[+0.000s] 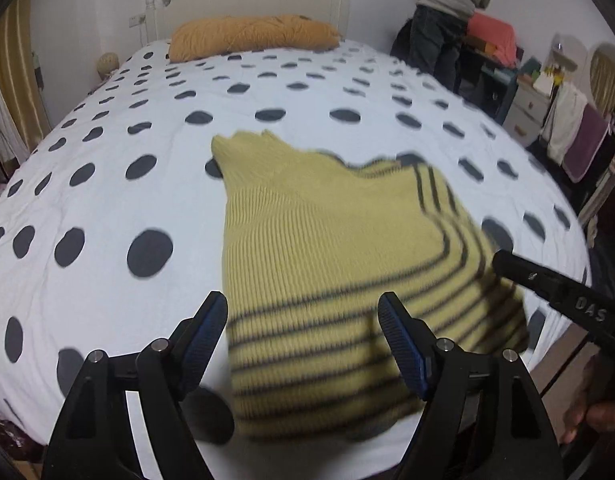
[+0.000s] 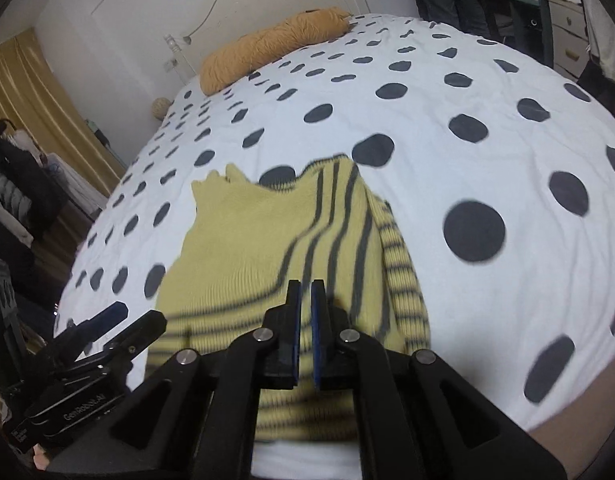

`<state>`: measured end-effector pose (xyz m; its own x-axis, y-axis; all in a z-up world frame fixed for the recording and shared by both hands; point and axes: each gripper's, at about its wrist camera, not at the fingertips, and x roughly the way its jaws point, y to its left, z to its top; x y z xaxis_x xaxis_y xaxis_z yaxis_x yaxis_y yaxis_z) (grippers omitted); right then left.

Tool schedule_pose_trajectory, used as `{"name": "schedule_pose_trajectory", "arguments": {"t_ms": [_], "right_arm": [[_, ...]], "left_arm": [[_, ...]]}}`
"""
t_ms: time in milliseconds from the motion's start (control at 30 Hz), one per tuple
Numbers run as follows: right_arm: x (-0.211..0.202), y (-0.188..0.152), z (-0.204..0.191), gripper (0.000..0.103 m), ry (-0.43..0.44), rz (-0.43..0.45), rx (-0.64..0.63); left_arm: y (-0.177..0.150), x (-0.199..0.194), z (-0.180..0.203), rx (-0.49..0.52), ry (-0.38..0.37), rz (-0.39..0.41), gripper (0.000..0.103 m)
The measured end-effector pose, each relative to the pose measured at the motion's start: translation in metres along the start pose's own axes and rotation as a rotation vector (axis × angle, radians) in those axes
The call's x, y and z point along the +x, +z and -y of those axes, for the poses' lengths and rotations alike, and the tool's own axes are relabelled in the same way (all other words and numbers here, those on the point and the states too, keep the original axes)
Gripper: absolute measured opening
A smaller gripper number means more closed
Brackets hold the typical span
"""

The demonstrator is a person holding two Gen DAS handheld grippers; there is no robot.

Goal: Fold large clothes

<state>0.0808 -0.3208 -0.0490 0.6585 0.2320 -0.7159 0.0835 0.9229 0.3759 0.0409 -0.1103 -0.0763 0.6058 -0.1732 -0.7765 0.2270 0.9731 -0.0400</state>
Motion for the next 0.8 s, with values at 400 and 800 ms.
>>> {"name": "schedule_pose_trajectory", "arguments": {"t_ms": [400,800], "right_arm": [[0.031,-0.042,0.005,0.024,-0.172,-0.083,-0.135],[-0.024,-0.060,0.026,0.069,-0.062,0.015,0.002]], "left_arm": [[-0.038,0.039,-0.012,-0.048,0.025,-0.070,0.092],[-0.031,0.011,-0.027,-0.077,-0.025,-0.034,0.092]]}}
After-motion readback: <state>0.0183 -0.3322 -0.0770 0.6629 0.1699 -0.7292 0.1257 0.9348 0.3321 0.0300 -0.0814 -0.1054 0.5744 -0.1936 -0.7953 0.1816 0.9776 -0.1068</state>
